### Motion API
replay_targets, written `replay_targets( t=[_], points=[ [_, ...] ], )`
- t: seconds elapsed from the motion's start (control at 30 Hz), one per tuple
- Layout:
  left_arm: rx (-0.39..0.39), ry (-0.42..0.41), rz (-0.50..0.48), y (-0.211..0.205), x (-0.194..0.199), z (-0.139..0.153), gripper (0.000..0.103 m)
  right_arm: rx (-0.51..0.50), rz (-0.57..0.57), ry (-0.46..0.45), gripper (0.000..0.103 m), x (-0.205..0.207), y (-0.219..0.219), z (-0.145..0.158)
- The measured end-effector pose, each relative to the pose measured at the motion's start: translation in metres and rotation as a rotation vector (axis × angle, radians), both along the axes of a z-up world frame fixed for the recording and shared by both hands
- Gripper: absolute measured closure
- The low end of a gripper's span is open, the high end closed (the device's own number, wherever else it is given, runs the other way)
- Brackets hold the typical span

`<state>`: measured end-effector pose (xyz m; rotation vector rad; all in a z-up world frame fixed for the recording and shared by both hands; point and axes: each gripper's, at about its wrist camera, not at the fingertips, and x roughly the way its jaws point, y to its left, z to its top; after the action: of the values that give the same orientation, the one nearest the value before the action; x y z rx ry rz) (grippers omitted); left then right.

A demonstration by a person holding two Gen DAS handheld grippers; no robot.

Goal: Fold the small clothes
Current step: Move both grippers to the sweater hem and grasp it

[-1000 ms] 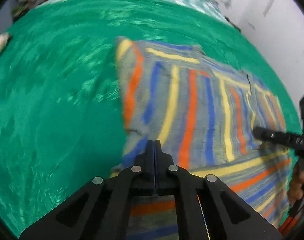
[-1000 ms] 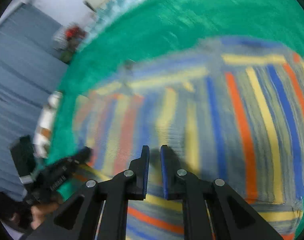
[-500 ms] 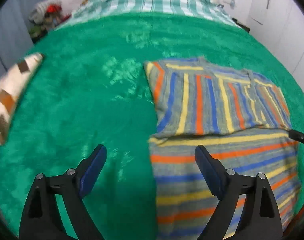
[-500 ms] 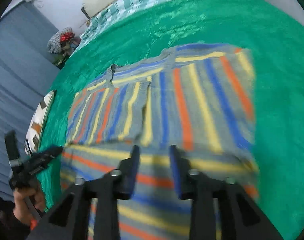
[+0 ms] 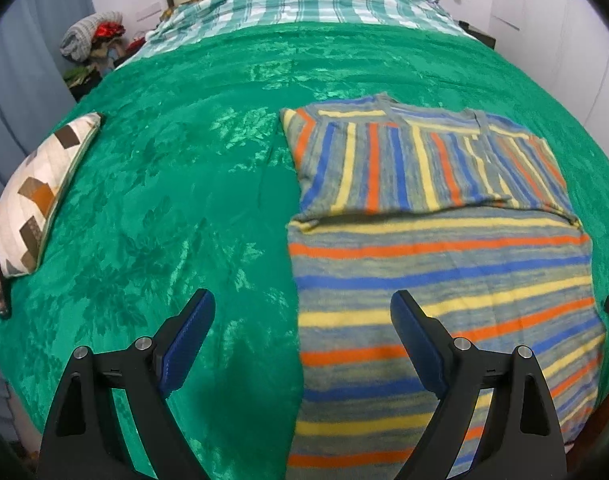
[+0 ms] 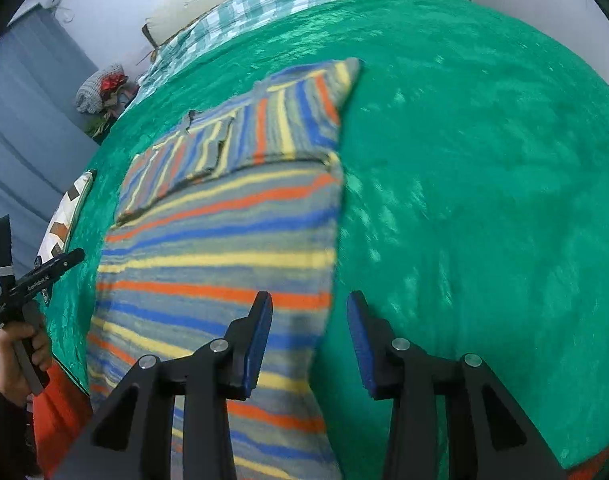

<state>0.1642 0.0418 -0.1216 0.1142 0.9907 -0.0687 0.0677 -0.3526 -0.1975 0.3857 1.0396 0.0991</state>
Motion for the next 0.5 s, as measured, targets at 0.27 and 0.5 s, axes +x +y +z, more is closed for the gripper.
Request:
replay_targets(
  t=[0.27,0.5],
  points=[
    [-0.01,0.091,0.021,0.018,-0.045,-0.033,0.012,0.002,0.01,0.019,0.064,-0.023,-0.003,-0.005],
    [-0.059,0.235,0.012,0.047,-0.104,-0.065,0.011,-0.007,0.099,0.11,0.062,-0.049,-0.001,-0.009]
  ],
)
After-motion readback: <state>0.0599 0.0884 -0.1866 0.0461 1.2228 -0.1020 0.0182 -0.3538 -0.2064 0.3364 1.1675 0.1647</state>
